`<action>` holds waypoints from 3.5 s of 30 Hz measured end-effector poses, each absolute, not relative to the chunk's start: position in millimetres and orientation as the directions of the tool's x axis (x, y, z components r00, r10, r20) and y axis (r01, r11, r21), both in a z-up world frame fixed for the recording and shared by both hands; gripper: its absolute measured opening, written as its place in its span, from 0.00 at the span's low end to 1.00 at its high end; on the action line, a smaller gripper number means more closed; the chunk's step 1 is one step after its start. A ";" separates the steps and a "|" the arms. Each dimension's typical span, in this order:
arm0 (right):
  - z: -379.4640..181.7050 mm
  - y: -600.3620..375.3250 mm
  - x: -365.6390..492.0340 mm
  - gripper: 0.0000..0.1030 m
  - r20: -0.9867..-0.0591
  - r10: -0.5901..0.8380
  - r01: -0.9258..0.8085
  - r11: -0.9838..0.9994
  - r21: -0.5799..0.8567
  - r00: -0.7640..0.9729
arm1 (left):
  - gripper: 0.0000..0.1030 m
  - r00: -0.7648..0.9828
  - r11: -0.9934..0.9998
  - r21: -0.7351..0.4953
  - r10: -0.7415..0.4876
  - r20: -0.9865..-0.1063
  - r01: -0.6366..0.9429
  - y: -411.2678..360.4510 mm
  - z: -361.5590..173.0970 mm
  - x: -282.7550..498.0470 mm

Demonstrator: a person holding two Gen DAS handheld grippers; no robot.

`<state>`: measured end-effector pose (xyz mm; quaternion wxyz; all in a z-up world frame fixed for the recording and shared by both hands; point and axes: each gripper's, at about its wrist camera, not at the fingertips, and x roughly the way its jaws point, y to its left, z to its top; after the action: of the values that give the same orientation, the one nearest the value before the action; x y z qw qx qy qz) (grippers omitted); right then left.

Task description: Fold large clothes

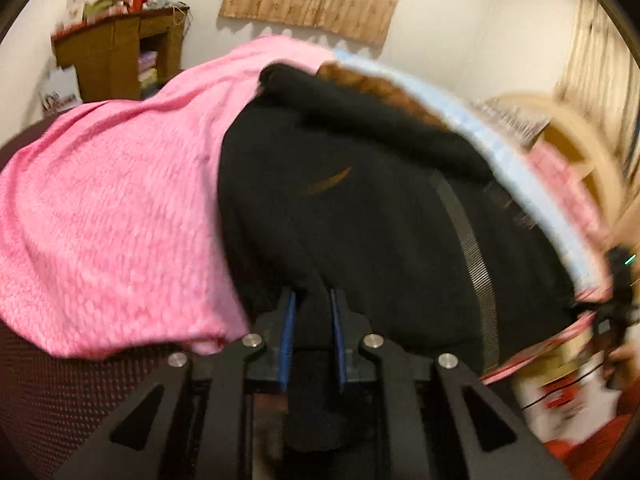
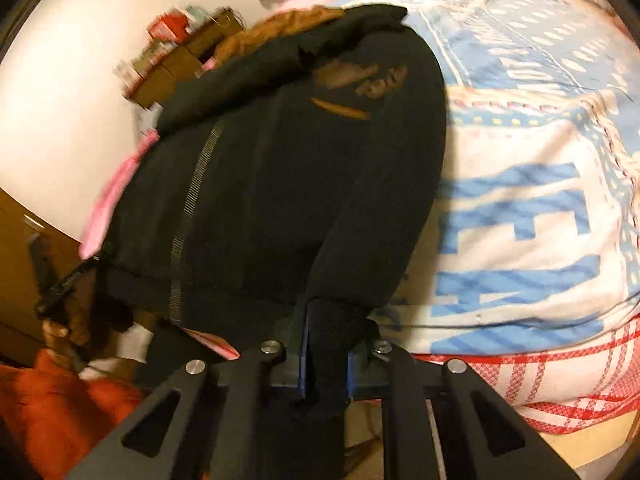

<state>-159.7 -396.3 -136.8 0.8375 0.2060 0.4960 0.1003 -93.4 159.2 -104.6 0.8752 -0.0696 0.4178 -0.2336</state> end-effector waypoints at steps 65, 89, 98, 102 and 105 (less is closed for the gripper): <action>-126.6 -400.7 102.7 0.36 -0.737 0.234 -0.172 0.972 0.160 0.634 | 0.27 0.495 0.830 -0.285 -0.524 -0.693 0.480 109.3 -122.5 100.1; 36.3 -414.1 104.7 0.21 -0.423 -0.034 0.107 0.983 0.149 0.906 | 0.18 0.710 0.868 -0.323 -0.495 -0.502 0.377 77.5 14.7 176.3; -91.9 -443.8 218.1 0.21 -0.612 -0.244 0.324 0.946 0.021 0.752 | 0.77 0.662 0.975 -0.221 -0.170 -0.730 0.006 39.0 -98.4 297.5; -108.2 -456.2 225.2 0.23 -0.634 -0.305 0.401 0.916 0.007 0.710 | 0.78 0.607 0.954 -0.296 -0.212 -0.766 -0.040 48.7 -125.4 310.5; -116.3 -465.7 232.0 0.24 -0.681 -0.307 0.430 0.903 0.013 0.665 | 0.80 0.609 0.966 -0.257 -0.181 -0.772 -0.038 41.0 -124.4 311.9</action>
<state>232.0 -465.7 -116.3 0.9083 0.0868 0.3553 -0.2029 311.9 41.0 -124.4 0.8884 -0.1245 0.4401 -0.0403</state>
